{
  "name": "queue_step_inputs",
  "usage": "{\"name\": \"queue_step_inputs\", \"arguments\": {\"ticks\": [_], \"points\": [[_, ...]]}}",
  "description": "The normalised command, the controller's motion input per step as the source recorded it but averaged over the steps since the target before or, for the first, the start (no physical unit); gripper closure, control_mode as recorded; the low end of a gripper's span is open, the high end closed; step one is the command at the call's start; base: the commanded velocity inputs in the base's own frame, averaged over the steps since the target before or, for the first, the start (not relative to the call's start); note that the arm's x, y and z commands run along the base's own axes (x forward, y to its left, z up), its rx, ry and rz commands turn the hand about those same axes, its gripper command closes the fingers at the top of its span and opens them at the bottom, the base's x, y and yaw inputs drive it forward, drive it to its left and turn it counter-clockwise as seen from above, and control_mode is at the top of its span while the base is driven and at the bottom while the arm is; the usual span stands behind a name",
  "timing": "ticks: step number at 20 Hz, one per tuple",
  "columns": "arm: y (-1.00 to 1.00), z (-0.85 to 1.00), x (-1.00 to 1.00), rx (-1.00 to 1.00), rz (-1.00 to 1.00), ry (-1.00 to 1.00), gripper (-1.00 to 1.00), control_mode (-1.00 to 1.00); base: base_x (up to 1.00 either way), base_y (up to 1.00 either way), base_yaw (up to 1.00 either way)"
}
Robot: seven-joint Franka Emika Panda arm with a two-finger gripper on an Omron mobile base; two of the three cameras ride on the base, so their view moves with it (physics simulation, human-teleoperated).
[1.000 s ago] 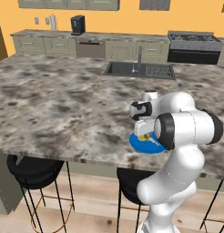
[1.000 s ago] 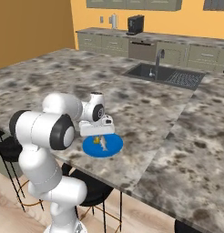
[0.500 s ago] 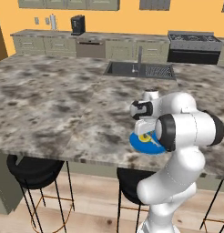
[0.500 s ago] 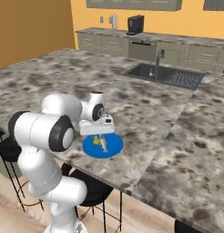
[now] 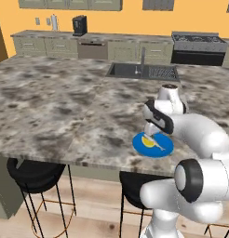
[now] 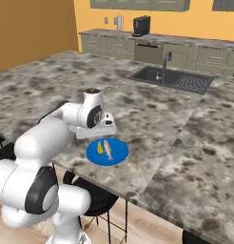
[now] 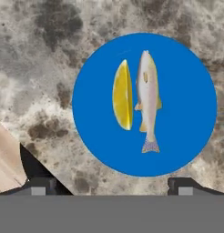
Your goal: Take the lemon wedge from the fridge and place it on the plate with fish on the dining counter.
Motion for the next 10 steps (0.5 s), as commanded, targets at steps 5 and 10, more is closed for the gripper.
{"name": "queue_step_inputs", "arguments": {"ticks": [5, 10], "points": [[0.03, 0.53, -1.00, -0.01, 0.00, -0.38, -1.00, -1.00, 0.00, 0.00, 0.00], [-0.05, 0.65, -1.00, -0.01, 0.00, -0.60, -1.00, -1.00, 0.00, 0.00, 0.00]]}}
